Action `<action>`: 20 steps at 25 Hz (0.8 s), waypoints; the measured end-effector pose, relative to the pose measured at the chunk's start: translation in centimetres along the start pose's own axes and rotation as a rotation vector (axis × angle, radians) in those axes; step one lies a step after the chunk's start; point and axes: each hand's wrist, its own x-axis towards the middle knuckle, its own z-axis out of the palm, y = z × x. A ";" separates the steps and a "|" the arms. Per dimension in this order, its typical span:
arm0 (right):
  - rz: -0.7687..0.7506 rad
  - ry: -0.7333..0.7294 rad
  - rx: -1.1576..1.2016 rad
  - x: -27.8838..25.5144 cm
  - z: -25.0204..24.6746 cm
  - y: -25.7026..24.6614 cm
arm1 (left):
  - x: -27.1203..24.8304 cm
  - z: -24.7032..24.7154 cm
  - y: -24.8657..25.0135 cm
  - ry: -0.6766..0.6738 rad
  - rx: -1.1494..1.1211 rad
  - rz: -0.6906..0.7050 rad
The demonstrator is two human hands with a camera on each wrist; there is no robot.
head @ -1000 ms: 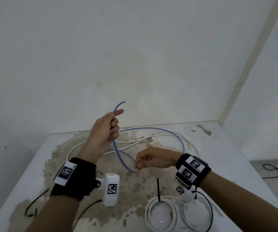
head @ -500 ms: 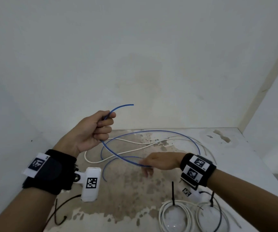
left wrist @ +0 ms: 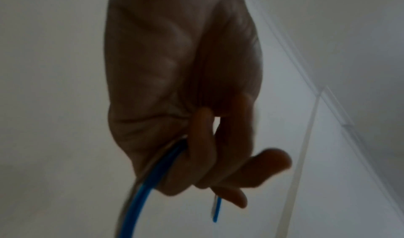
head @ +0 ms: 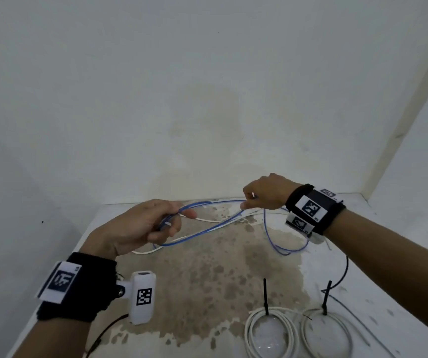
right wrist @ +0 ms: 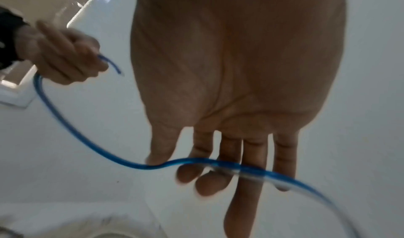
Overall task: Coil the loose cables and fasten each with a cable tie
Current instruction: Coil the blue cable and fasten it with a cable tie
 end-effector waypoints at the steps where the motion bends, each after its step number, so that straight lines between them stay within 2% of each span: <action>1: 0.013 0.106 0.039 -0.4 -0.6 -0.6 | 0.3 0.8 -0.3 0.007 0.013 -0.025; 4: 0.045 0.493 0.120 -1.7 -1.4 -3.9 | 2.1 4.0 -1.0 0.066 -0.071 -0.090; 6: 0.048 0.692 0.184 -2.6 -0.5 -6.5 | 3.7 5.6 -1.2 0.161 -0.217 -0.023; 8: 0.040 0.785 0.268 -3.4 1.3 -8.5 | 5.1 6.3 -0.9 0.266 -0.344 0.097; 9: 0.033 0.777 0.353 -3.8 2.1 -9.3 | 5.6 6.5 -0.6 0.310 -0.378 0.151; 11: -0.006 0.666 0.701 -4.3 3.5 -9.9 | 6.3 6.7 -0.2 0.383 -0.392 0.243; 14: -0.005 0.308 1.353 -4.8 4.4 -9.8 | 6.4 7.1 0.5 0.403 -0.397 0.393; 15: -0.007 0.227 1.443 -4.9 4.6 -9.6 | 6.2 7.1 0.8 0.402 -0.413 0.417; 17: -0.039 0.158 1.475 -4.9 5.0 -9.1 | 5.9 7.5 1.7 0.387 -0.469 0.401; 20: -0.057 0.200 1.428 -5.1 5.0 -8.4 | 5.5 7.5 2.4 0.357 -0.458 0.309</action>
